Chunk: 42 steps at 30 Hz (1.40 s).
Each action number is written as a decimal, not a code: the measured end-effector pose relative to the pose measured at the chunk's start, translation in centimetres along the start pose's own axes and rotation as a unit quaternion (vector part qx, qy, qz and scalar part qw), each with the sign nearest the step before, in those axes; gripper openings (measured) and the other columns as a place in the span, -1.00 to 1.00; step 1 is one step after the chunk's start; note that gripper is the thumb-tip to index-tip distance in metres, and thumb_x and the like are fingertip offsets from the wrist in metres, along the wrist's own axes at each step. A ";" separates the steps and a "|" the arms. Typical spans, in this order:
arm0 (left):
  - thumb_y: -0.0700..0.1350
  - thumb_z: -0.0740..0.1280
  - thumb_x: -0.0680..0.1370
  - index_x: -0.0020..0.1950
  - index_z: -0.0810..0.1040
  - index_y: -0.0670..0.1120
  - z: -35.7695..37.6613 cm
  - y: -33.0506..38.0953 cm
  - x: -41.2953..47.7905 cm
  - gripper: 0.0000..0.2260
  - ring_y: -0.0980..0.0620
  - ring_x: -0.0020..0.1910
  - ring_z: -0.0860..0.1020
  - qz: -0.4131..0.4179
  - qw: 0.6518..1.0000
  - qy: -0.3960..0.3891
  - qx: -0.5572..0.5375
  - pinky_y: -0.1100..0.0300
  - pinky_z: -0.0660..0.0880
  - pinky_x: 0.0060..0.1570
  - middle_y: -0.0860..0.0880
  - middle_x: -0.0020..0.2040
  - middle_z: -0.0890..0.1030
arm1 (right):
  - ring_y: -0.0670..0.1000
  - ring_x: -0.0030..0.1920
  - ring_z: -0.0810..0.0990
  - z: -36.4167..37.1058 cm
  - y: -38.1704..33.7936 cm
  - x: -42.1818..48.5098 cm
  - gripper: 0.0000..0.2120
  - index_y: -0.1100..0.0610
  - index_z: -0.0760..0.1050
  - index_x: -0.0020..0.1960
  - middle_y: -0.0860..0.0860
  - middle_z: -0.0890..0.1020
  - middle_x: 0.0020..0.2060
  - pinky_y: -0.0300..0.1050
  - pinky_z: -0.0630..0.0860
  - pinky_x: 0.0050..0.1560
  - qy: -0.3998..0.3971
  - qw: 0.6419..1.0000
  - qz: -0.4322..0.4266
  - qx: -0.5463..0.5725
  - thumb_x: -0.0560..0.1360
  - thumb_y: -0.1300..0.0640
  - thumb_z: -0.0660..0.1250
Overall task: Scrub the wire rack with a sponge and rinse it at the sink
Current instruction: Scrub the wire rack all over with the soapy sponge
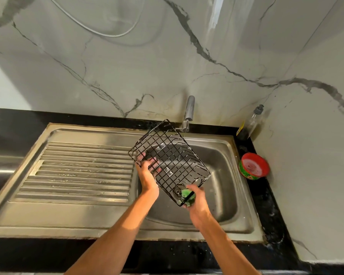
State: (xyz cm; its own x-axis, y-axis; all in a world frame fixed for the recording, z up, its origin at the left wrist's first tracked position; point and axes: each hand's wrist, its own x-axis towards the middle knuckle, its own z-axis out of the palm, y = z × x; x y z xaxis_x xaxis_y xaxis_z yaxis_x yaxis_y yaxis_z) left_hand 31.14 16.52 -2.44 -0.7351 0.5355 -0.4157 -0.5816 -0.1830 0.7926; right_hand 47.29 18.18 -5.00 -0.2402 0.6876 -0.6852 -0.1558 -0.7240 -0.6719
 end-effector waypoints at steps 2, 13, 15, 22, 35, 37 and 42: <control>-0.15 0.28 0.49 0.44 0.44 -0.14 -0.6 0.0 -0.3 -0.51 -0.06 0.04 0.66 -0.030 0.999 -0.025 -0.028 0.04 0.58 0.06 -0.20 0.17 0.65 | 0.08 0.00 0.58 0.5 -0.6 0.5 -0.71 0.09 0.40 0.24 0.15 0.60 0.10 0.10 0.57 0.06 0.057 0.994 -0.029 -0.088 0.55 0.21 0.36; -0.24 0.48 0.47 0.42 0.45 0.00 -8.1 3.2 2.0 -0.46 -0.13 0.14 0.60 -0.117 0.984 -0.130 0.028 -0.16 0.48 0.31 -0.09 0.24 0.58 | 0.13 -0.06 0.62 -1.3 -5.7 1.8 -0.69 0.05 0.50 0.33 0.07 0.63 0.09 -0.02 0.61 -0.05 0.041 0.947 -0.233 -0.217 0.64 0.27 0.21; -0.12 0.60 0.33 0.50 0.40 0.13 -8.3 4.9 2.7 -0.22 -0.17 0.21 0.59 -0.113 0.963 -0.202 0.134 -0.21 0.51 0.28 -0.05 0.33 0.57 | 0.06 -0.07 0.57 -1.8 -6.4 2.3 -0.68 -0.07 0.49 0.30 0.08 0.64 0.11 -0.09 0.56 -0.11 0.024 0.933 -0.249 -0.258 0.64 0.24 0.22; -0.40 0.28 0.58 0.37 0.49 -0.04 -5.4 5.7 3.9 -0.58 -0.01 -0.13 0.65 -0.040 0.974 -0.135 0.177 -0.01 0.69 -0.27 -0.22 0.16 0.60 | -0.01 0.10 0.62 -1.5 -8.9 2.6 -0.71 -0.12 0.51 0.16 -0.05 0.65 0.05 0.04 0.53 0.18 0.026 0.910 -0.275 -0.311 0.49 -0.14 0.43; -0.40 0.25 0.54 0.31 0.57 0.03 -2.1 1.7 2.1 -0.54 -0.17 0.18 0.59 0.053 0.978 -0.117 0.164 -0.05 0.67 -0.09 -0.20 0.30 0.58 | 0.11 0.17 0.58 1.2 -7.0 4.5 -0.74 0.13 0.64 0.11 0.10 0.60 0.12 -0.12 0.61 0.12 0.022 0.692 -0.365 -0.623 0.49 0.38 0.39; -0.44 0.26 0.54 0.25 0.58 0.05 -1.5 1.6 2.1 -0.54 -0.12 0.09 0.61 0.069 0.974 -0.118 0.181 -0.08 0.65 -0.08 -0.23 0.24 0.60 | 0.08 0.17 0.60 0.9 -8.3 4.2 -0.75 0.12 0.66 0.11 0.10 0.63 0.13 -0.02 0.59 0.19 -0.021 0.650 -0.341 -0.679 0.49 0.35 0.41; -0.46 0.24 0.57 0.32 0.51 -0.05 -1.2 1.3 1.7 -0.57 -0.10 -0.04 0.52 0.094 0.963 -0.146 0.207 -0.13 0.57 -0.02 -0.17 0.08 0.56 | -0.10 0.03 0.60 3.0 -10.8 2.9 -0.82 0.12 0.66 0.09 -0.01 0.66 0.05 -0.26 0.50 0.11 -0.084 0.677 -0.335 -0.650 0.50 0.27 0.44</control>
State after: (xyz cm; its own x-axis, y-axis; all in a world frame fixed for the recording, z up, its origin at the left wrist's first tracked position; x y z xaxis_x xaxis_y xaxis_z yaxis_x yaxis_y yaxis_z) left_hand 28.73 16.17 -2.62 -0.6491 0.7451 -0.1531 -0.2150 0.0133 0.9765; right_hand 45.44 27.77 1.11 -0.6551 0.7433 -0.1358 0.6649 0.4817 -0.5709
